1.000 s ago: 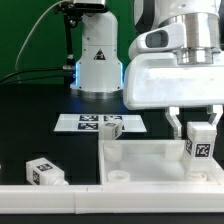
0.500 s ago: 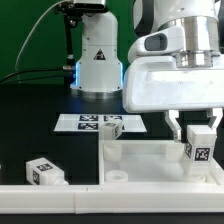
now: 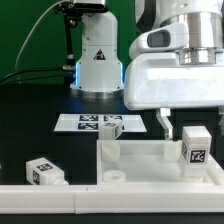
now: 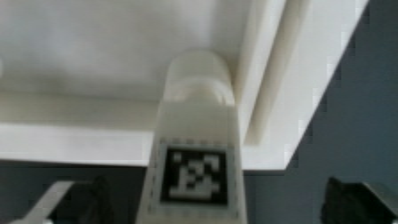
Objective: Assemble square table
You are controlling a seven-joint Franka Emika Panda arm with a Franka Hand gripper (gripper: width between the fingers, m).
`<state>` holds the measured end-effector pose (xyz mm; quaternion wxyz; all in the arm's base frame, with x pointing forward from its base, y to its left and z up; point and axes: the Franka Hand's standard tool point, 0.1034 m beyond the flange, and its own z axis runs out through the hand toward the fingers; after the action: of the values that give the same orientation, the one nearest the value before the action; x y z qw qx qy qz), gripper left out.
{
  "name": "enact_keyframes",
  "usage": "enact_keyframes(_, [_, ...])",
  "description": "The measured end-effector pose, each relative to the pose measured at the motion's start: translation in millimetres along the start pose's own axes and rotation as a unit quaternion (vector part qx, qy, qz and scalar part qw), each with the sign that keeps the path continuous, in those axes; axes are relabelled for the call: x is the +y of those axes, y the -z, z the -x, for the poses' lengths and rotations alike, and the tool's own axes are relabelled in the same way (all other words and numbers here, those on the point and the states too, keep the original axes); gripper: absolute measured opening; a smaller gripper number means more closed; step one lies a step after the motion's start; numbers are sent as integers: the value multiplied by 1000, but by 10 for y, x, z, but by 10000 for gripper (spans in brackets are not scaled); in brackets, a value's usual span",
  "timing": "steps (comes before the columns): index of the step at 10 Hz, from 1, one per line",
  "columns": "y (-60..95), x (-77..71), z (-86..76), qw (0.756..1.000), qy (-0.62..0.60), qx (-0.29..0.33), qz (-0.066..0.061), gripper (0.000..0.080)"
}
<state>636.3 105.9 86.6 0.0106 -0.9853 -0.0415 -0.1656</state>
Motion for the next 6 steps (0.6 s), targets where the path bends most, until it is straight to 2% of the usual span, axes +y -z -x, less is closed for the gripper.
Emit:
enact_keyframes(1, [-5,21,-65,999,-2,-39,1,635])
enact_keyframes(4, [-12,55,-119,988,-7,-155,3,647])
enact_keyframes(5, [-17,52,-19,979,-11,-205,3,649])
enact_keyframes(6, [-15,51,-1,975,-21,-222,5,649])
